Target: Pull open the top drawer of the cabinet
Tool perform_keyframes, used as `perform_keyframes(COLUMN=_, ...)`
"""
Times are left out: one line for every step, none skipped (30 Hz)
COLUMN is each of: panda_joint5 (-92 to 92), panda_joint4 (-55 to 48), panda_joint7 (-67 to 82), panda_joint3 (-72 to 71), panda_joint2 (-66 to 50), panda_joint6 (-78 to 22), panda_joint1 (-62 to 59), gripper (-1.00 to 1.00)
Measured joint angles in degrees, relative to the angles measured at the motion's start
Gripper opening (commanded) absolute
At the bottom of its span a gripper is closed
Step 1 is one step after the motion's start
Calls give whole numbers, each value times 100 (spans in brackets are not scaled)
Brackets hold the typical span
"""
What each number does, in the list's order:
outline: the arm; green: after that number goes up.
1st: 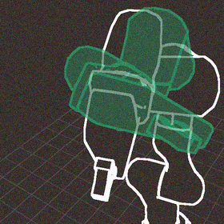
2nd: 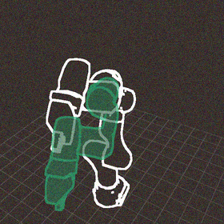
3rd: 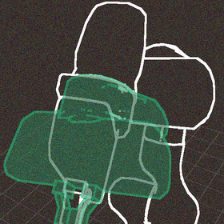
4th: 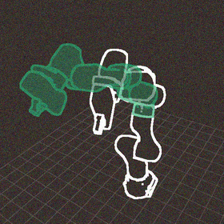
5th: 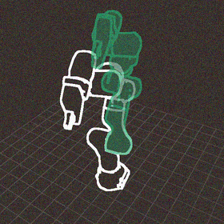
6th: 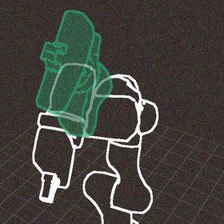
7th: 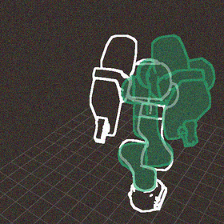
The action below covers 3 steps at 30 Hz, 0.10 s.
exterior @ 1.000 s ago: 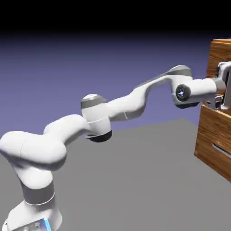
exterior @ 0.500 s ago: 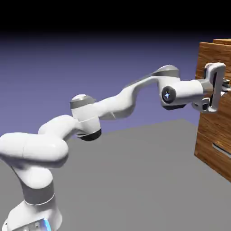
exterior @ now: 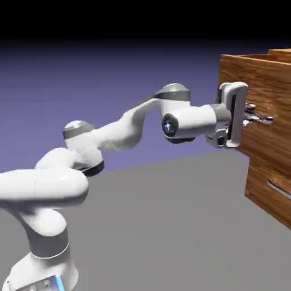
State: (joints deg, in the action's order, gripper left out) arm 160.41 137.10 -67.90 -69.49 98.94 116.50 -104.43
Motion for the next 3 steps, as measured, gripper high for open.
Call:
perform_keyframes(panda_joint5=-18, panda_joint4=0, panda_joint7=-8, panda_joint3=-1, panda_joint2=0, panda_joint6=-3, panda_joint1=1, gripper=100)
perform_keyframes(panda_joint5=-19, panda_joint4=0, panda_joint7=-8, panda_joint3=-1, panda_joint2=0, panda_joint6=-3, panda_joint1=1, gripper=100)
perform_keyframes(panda_joint5=-69, panda_joint4=207, panda_joint7=4, panda_joint3=32, panda_joint2=28, panda_joint6=-81, panda_joint1=131, gripper=100)
